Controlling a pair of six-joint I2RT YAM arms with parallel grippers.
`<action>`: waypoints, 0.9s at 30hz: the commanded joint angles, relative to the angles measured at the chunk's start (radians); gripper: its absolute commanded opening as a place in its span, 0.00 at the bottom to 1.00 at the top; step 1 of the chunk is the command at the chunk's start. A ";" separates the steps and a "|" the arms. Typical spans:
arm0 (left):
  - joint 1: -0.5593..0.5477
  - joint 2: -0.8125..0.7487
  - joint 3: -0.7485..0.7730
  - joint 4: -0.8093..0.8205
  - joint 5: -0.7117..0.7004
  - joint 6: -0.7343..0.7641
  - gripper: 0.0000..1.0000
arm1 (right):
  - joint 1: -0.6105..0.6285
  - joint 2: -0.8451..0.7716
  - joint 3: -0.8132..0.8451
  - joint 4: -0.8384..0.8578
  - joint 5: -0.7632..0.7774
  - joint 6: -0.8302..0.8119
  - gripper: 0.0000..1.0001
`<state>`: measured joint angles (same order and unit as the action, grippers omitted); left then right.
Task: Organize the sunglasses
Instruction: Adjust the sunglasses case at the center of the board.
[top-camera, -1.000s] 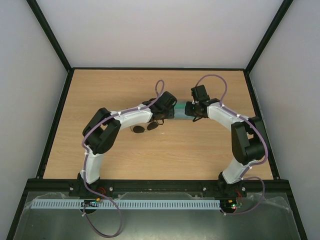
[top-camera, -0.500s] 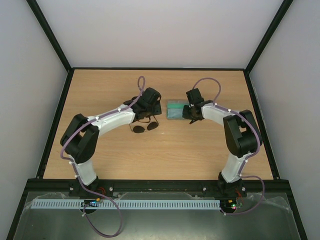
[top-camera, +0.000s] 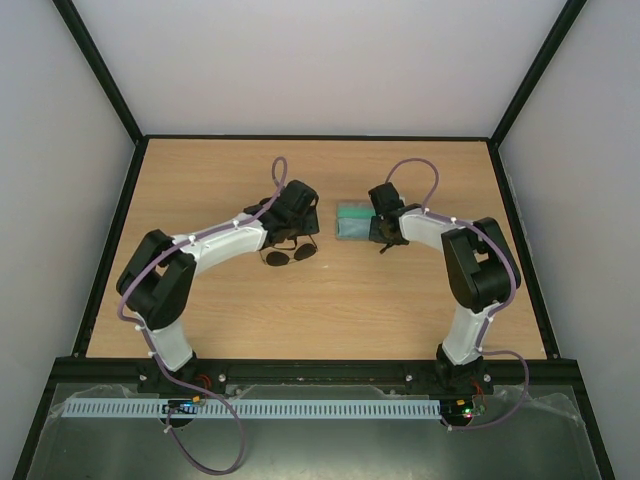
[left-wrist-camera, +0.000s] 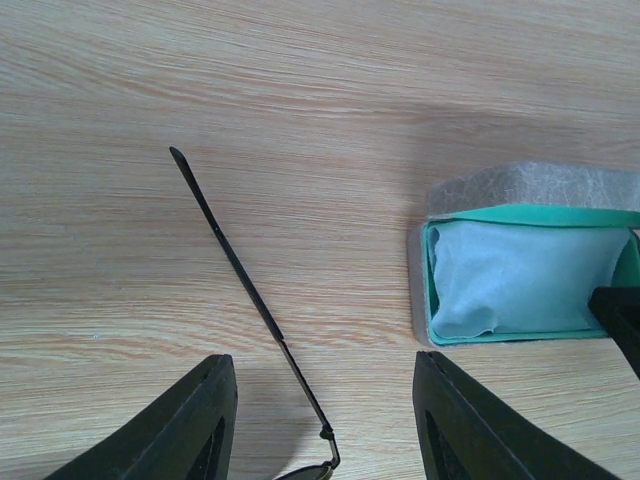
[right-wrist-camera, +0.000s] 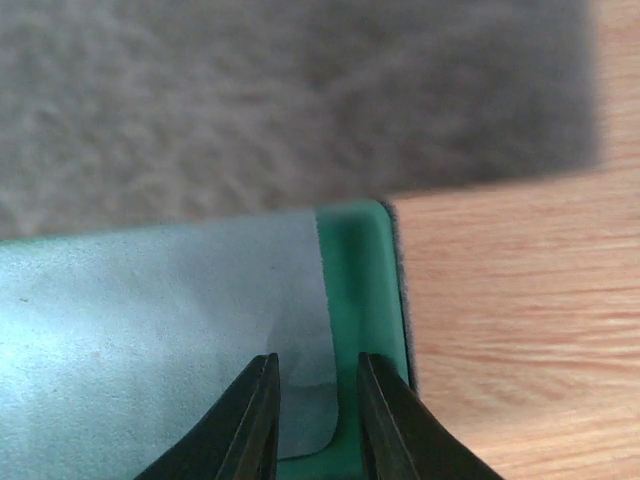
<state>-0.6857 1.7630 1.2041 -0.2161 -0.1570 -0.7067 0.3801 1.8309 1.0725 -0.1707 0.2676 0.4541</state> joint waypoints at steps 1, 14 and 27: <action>0.005 -0.044 -0.023 0.015 0.000 0.009 0.51 | 0.003 -0.035 -0.052 -0.088 0.068 -0.013 0.24; 0.004 -0.096 -0.069 0.024 0.018 0.001 0.51 | 0.002 -0.260 -0.132 -0.121 0.058 -0.012 0.27; 0.099 -0.213 -0.136 -0.031 0.030 0.040 0.92 | 0.042 -0.389 -0.108 -0.049 -0.186 0.017 0.42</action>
<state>-0.6491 1.6085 1.0981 -0.2058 -0.1352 -0.6884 0.3889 1.4715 0.9432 -0.2157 0.1898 0.4538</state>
